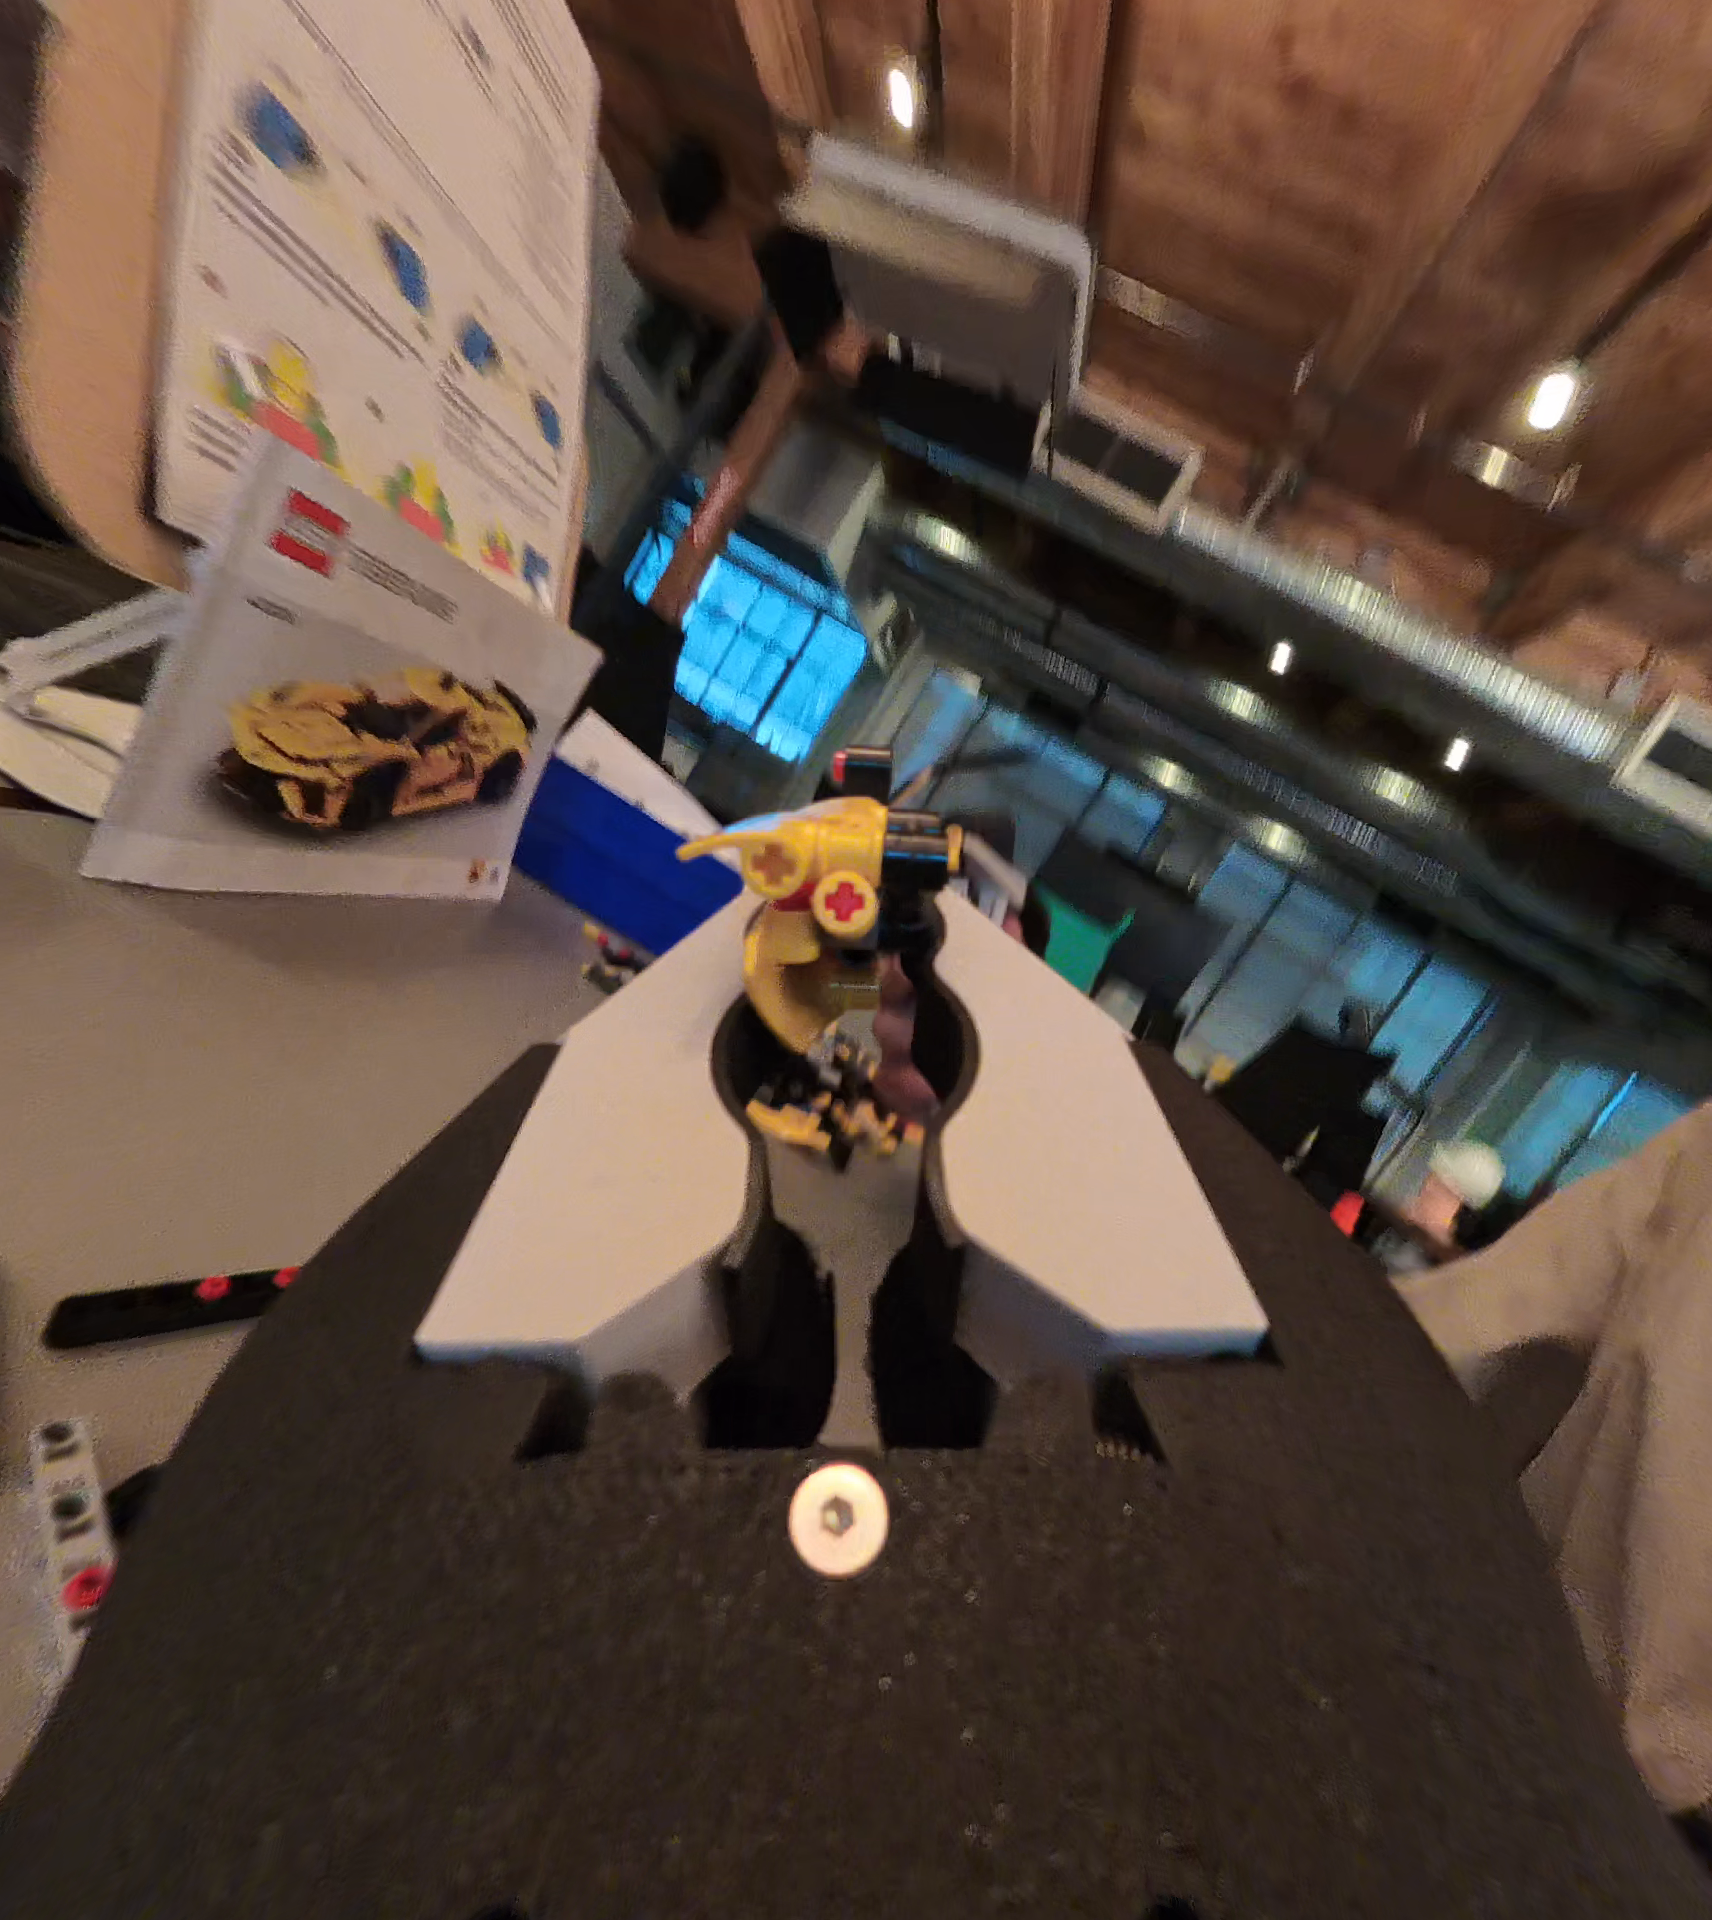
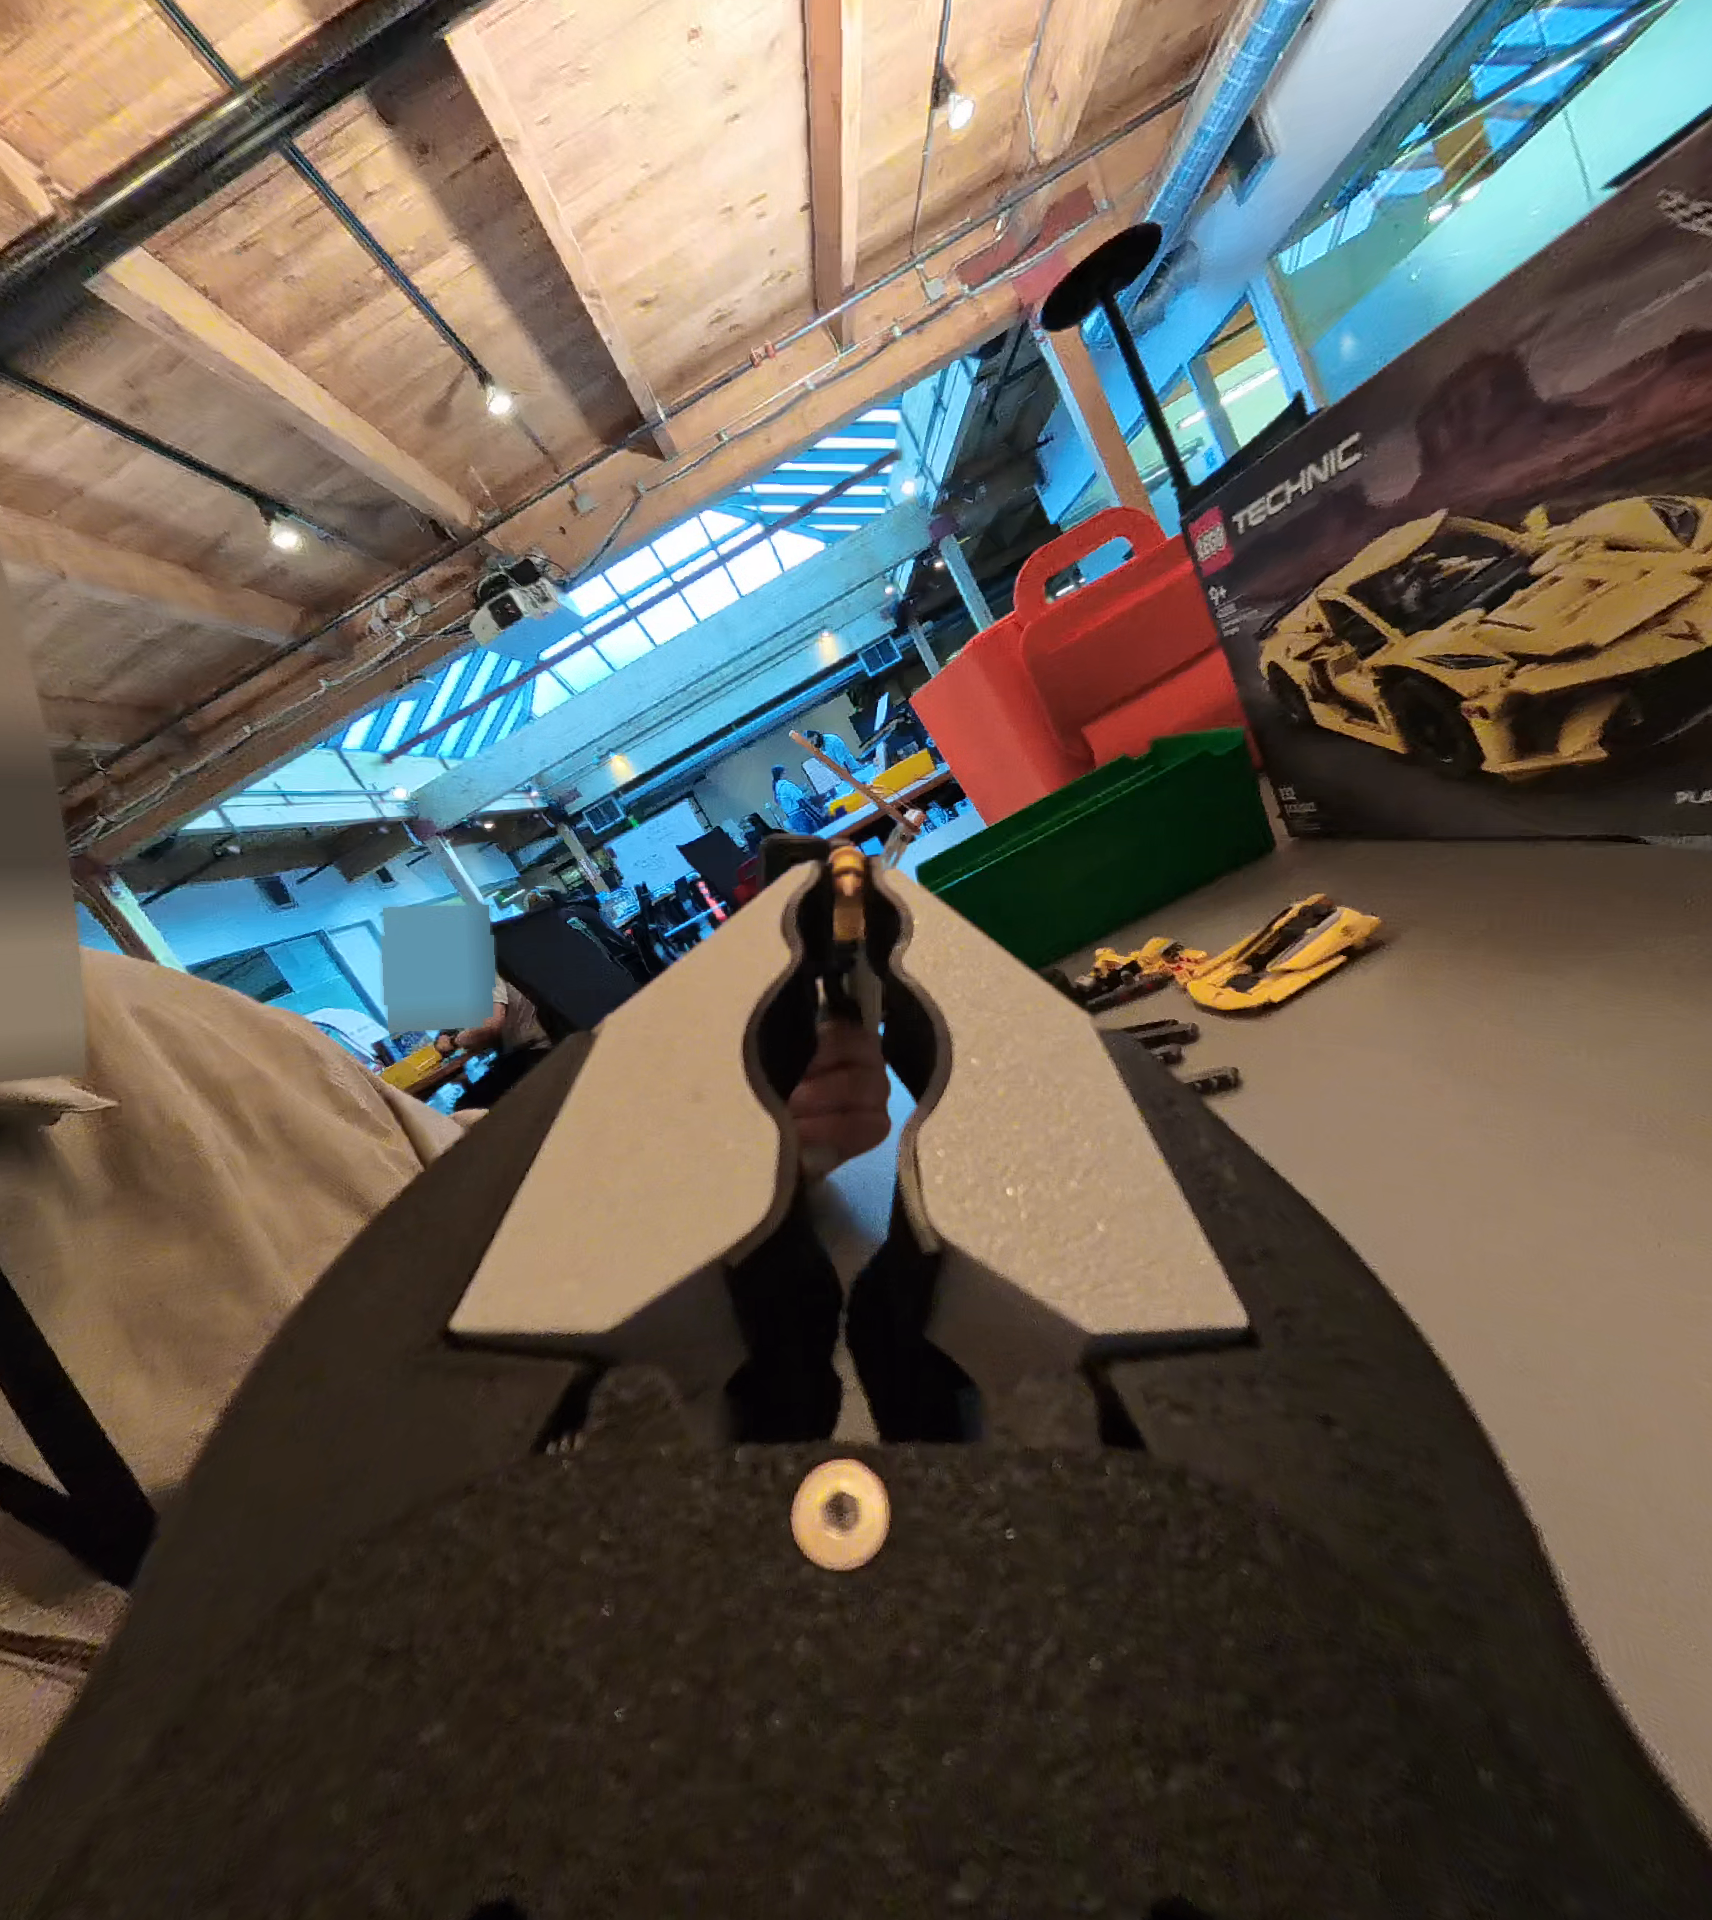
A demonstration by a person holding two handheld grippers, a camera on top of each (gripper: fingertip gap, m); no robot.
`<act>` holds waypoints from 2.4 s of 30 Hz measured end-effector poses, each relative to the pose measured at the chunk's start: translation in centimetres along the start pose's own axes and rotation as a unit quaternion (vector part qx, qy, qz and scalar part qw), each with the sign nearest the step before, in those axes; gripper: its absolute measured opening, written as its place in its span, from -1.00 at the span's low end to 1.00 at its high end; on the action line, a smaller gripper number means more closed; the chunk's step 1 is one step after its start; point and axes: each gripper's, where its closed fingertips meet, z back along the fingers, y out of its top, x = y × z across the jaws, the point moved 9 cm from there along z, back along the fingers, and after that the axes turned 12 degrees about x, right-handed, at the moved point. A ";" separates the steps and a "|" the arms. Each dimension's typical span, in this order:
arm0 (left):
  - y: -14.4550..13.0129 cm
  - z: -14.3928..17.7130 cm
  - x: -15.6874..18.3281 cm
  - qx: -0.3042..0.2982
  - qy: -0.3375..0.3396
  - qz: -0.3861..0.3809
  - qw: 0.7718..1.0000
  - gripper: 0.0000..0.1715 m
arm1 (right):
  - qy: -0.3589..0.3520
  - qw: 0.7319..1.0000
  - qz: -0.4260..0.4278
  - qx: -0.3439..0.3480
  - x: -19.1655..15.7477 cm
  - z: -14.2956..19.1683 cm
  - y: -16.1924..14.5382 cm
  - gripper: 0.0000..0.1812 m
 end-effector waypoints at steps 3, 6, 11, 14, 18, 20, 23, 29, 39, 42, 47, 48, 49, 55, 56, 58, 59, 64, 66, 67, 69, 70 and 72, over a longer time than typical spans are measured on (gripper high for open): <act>-2.1 -2.1 1.3 -0.055 -0.051 0.006 0.997 -0.76 | 0.005 1.000 -0.017 -0.008 0.0 0.2 0.5 -0.94; -3.4 -2.8 1.6 -0.085 -0.089 0.065 0.990 -0.75 | -0.039 0.998 -0.018 -0.035 0.4 1.7 0.9 -0.94; -3.9 -2.7 1.3 -0.078 -0.096 0.136 0.983 -0.75 | -0.434 0.821 0.202 -0.310 3.6 10.3 3.2 -0.93; -3.8 -2.6 1.2 -0.073 -0.102 0.165 0.978 -0.75 | -0.503 0.751 0.200 -0.378 4.6 14.1 4.1 -0.93; -4.0 -2.7 1.5 -0.080 -0.117 0.177 0.974 -0.76 | -0.503 0.743 0.213 -0.387 5.5 14.2 3.9 -0.83; -4.2 -2.7 1.6 -0.085 -0.123 0.188 0.971 -0.76 | -0.470 0.769 0.246 -0.357 4.4 11.4 4.0 -0.73; -4.2 -2.6 1.5 -0.081 -0.124 0.201 0.968 -0.76 | -0.275 0.879 0.272 -0.279 0.4 3.4 1.6 -0.66; -4.6 -2.6 1.3 -0.100 -0.125 0.230 0.960 -0.76 | -0.009 0.950 0.240 -0.198 -5.2 -6.9 -7.1 -0.57; -6.0 -3.1 1.6 -0.151 -0.117 0.223 0.956 -0.76 | -0.003 0.910 0.354 -0.215 -5.5 -7.4 -10.2 -0.69; -6.2 -3.1 1.5 -0.164 -0.111 0.210 0.957 -0.75 | 0.005 0.906 0.354 -0.232 -5.4 -7.3 -10.3 -0.78; -6.3 -3.1 1.6 -0.166 -0.107 0.202 0.959 -0.75 | 0.021 0.907 0.351 -0.230 -5.1 -7.0 -10.2 -0.82; -6.2 -3.1 1.7 -0.164 -0.106 0.196 0.961 -0.75 | 0.022 0.906 0.352 -0.233 -5.1 -7.1 -10.1 -0.82; -6.2 -3.0 1.7 -0.164 -0.106 0.200 0.960 -0.75 | 0.022 0.905 0.353 -0.234 -5.2 -7.1 -10.1 -0.83; -6.3 -2.9 1.4 -0.164 -0.102 0.214 0.958 -0.71 | 0.015 0.910 0.346 -0.229 -5.0 -6.7 -9.6 -0.87; -6.3 -2.9 1.4 -0.161 -0.102 0.207 0.960 -0.71 | 0.014 0.913 0.338 -0.226 -4.9 -6.7 -9.6 -0.87; -6.1 -3.0 1.3 -0.155 -0.100 0.199 0.963 -0.72 | 0.009 0.912 0.347 -0.221 -5.0 -6.8 -9.7 -0.87; -6.1 -3.0 1.1 -0.151 -0.094 0.198 0.964 -0.72 | 0.003 0.906 0.360 -0.222 -4.9 -6.8 -9.9 -0.86; -6.0 -2.7 0.7 -0.145 -0.082 0.206 0.964 -0.73 | -0.022 0.882 0.419 -0.213 -5.0 -6.8 -10.6 -0.83; -5.7 -2.7 0.6 -0.137 -0.077 0.195 0.968 -0.73 | -0.037 0.873 0.430 -0.226 -4.9 -6.7 -10.6 -0.71; -5.7 -2.6 0.5 -0.140 -0.075 0.199 0.967 -0.73 | -0.043 0.869 0.434 -0.235 -4.8 -6.7 -10.8 -0.64; -5.9 -2.6 0.5 -0.145 -0.073 0.208 0.964 -0.73 | -0.048 0.863 0.442 -0.242 -4.7 -6.8 -11.1 -0.63; -6.0 -2.6 0.5 -0.147 -0.074 0.209 0.964 -0.73 | -0.049 0.859 0.446 -0.247 -4.7 -7.0 -11.4 -0.63; -6.0 -2.7 0.5 -0.151 -0.073 0.207 0.964 -0.73 | -0.045 0.850 0.459 -0.254 -4.9 -7.2 -11.8 -0.71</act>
